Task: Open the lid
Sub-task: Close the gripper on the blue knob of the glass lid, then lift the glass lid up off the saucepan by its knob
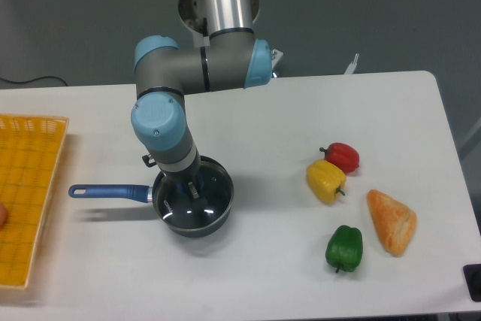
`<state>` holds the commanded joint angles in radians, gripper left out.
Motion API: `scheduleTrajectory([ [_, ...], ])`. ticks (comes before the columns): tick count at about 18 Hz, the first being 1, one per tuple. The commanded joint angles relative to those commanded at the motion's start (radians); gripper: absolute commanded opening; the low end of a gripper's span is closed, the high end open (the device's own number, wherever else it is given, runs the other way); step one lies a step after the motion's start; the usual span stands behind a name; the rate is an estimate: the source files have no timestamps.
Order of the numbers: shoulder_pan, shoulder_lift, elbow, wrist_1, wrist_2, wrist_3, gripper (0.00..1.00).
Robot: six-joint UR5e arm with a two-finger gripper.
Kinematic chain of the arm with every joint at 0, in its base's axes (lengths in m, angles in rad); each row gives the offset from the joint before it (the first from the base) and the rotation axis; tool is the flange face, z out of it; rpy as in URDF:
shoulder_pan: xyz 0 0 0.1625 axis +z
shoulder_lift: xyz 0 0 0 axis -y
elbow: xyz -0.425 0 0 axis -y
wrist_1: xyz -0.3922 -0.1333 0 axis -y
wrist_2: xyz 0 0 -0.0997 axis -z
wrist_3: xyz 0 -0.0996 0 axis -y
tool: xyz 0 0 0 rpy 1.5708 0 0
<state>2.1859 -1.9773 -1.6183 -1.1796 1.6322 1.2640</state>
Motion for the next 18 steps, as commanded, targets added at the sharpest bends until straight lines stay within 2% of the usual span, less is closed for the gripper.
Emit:
scheduleTrajectory([
  [18, 0.003, 0.025, 0.0, -0.005, -0.009, 0.003, 0.54],
])
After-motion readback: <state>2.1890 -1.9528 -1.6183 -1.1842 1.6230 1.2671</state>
